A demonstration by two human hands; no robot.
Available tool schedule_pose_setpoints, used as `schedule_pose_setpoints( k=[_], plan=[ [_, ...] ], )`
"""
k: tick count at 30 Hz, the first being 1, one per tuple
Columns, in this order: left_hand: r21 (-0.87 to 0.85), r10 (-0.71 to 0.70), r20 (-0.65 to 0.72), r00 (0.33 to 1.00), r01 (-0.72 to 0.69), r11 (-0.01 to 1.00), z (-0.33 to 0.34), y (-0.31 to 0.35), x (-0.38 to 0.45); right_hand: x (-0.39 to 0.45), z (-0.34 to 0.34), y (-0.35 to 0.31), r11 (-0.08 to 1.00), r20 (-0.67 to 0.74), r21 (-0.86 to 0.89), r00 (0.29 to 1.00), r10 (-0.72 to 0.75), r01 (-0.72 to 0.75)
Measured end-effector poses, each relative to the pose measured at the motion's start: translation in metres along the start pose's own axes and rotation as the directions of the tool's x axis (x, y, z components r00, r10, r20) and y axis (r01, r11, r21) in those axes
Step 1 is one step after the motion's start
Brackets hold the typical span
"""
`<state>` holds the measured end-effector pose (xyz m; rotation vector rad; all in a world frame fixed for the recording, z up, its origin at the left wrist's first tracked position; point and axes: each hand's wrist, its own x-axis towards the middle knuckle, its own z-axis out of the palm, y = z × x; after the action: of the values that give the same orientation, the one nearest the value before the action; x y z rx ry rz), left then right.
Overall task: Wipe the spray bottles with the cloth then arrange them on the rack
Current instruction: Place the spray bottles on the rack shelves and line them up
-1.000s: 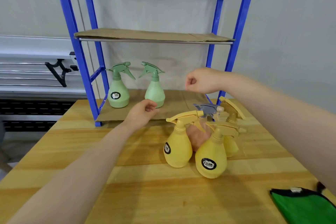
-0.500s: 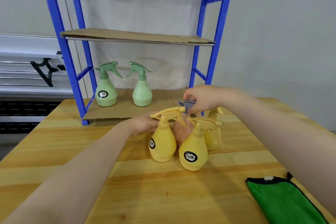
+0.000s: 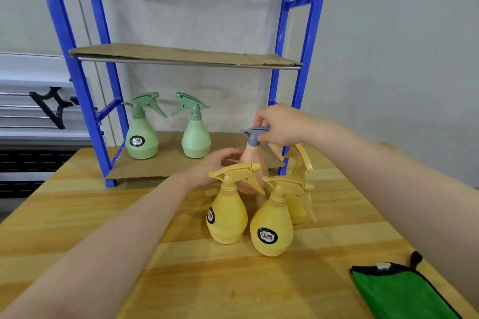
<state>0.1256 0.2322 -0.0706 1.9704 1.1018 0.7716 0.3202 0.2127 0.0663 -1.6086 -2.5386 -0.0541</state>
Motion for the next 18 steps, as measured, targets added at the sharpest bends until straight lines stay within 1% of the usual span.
schedule_pose_setpoints(
  k=[4, 7, 9, 13, 18],
  plan=[
    [-0.087, -0.002, -0.125, 0.992, -0.008, 0.996, -0.001, -0.004, 0.015, 0.020, -0.005, 0.005, 1.000, -0.059, 0.015, 0.998, 0.000, 0.001],
    [-0.127, 0.011, -0.232, 0.973, -0.041, 0.991, -0.004, -0.011, 0.027, 0.036, -0.005, 0.011, 0.997, -0.107, 0.071, 0.994, 0.009, -0.001],
    [-0.147, 0.016, -0.270, 0.963, -0.058, 0.987, -0.004, -0.014, 0.033, 0.047, -0.002, 0.014, 0.995, -0.133, 0.097, 0.991, 0.020, -0.007],
    [-0.084, 0.018, -0.305, 0.952, -0.046, 0.995, -0.002, -0.022, 0.054, 0.069, 0.011, 0.019, 0.994, -0.179, 0.101, 0.983, 0.050, -0.032],
    [-0.033, 0.008, -0.345, 0.938, -0.021, 0.999, 0.002, -0.034, 0.077, 0.094, 0.021, 0.027, 0.994, -0.173, 0.092, 0.983, 0.068, -0.052]
  ],
)
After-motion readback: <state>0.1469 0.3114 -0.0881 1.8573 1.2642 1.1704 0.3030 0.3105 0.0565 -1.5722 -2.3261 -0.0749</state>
